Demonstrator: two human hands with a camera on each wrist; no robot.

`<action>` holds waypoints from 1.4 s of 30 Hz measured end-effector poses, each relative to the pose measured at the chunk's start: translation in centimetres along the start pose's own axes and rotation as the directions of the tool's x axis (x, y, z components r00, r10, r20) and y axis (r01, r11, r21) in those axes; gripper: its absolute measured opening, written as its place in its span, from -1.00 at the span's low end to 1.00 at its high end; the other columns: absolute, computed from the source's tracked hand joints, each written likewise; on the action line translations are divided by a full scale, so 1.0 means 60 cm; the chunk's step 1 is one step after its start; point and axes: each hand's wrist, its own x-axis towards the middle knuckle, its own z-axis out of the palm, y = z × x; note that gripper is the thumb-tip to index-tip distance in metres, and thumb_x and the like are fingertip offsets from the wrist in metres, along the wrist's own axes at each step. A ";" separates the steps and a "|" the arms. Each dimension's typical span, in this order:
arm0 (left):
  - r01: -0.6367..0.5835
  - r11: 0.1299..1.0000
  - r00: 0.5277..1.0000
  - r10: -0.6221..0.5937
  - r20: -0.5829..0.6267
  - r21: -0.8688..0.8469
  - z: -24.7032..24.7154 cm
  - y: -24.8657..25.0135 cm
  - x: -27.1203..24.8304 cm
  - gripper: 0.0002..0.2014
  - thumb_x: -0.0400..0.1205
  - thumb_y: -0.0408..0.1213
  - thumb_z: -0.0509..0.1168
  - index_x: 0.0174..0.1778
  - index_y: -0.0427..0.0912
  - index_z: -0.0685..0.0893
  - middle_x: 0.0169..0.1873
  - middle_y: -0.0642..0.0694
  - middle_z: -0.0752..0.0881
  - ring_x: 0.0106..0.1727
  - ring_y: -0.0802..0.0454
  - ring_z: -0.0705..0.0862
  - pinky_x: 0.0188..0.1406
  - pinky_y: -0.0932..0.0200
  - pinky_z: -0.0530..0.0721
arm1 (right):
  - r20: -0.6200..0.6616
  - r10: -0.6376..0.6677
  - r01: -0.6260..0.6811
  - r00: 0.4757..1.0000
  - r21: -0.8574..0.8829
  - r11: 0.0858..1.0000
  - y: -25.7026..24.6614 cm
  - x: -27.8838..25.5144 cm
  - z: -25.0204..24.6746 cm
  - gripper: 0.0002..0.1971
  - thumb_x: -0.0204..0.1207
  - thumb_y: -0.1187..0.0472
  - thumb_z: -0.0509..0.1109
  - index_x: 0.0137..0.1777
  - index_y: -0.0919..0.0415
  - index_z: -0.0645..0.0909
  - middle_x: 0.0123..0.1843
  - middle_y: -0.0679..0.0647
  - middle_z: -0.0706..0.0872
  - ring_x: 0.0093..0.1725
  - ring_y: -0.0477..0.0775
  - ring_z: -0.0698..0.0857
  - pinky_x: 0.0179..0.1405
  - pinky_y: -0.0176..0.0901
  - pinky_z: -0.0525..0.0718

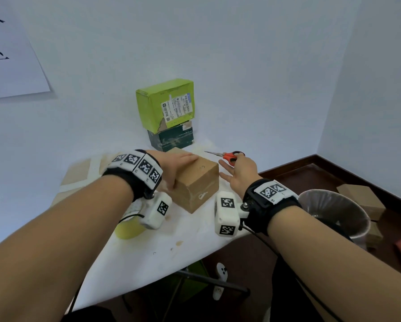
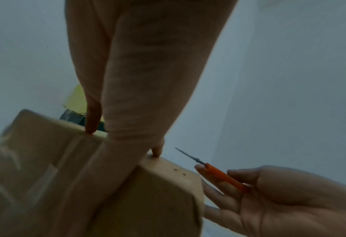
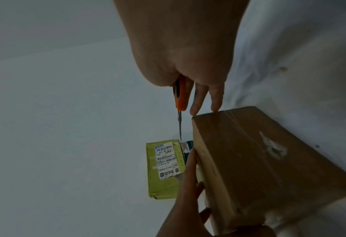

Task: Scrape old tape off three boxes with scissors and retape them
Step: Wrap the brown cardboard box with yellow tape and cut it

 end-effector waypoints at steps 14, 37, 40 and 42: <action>-0.011 0.966 0.993 -0.020 -0.119 -0.257 0.004 0.034 0.041 -0.06 0.24 0.47 0.40 0.45 0.20 0.16 0.44 -0.04 0.41 0.46 -0.14 0.41 0.57 -0.25 0.13 | -0.056 -0.035 0.041 0.998 0.116 0.992 -0.030 0.027 -0.024 -0.80 0.69 0.31 0.11 -0.10 0.26 0.53 -0.11 0.14 0.78 -0.30 0.10 0.76 -0.12 -0.17 0.76; 0.149 0.888 0.757 -0.386 -0.527 -0.435 0.052 0.069 -0.008 -0.10 0.46 0.35 0.31 0.66 0.12 0.12 0.51 -0.07 0.22 0.57 -0.07 0.16 0.42 -0.40 0.21 | 0.149 -0.581 0.596 0.800 -0.306 0.743 -0.010 -0.028 -0.036 -0.89 0.59 0.26 0.32 -0.10 0.01 0.56 -0.11 0.06 0.80 -0.27 -0.06 0.78 -0.25 -0.31 0.70; 0.182 0.880 0.748 -0.414 -0.519 -0.439 0.049 0.079 -0.011 -0.11 0.48 0.33 0.30 0.66 0.12 0.10 0.52 -0.09 0.22 0.57 -0.08 0.15 0.40 -0.49 0.21 | 0.195 -0.593 0.619 0.781 -0.366 0.695 -0.009 -0.029 -0.036 -0.91 0.58 0.23 0.35 0.02 0.19 0.64 -0.19 0.05 0.77 -0.25 -0.08 0.78 -0.21 -0.31 0.71; 0.208 0.872 0.741 -0.436 -0.511 -0.443 0.048 0.085 -0.010 -0.12 0.48 0.33 0.29 0.66 0.12 0.09 0.50 -0.10 0.23 0.57 -0.08 0.15 0.38 -0.63 0.18 | 0.215 -0.596 0.627 0.774 -0.393 0.672 -0.008 -0.026 -0.036 -0.91 0.57 0.21 0.37 0.01 0.18 0.66 -0.23 0.03 0.75 -0.22 -0.07 0.79 -0.18 -0.26 0.72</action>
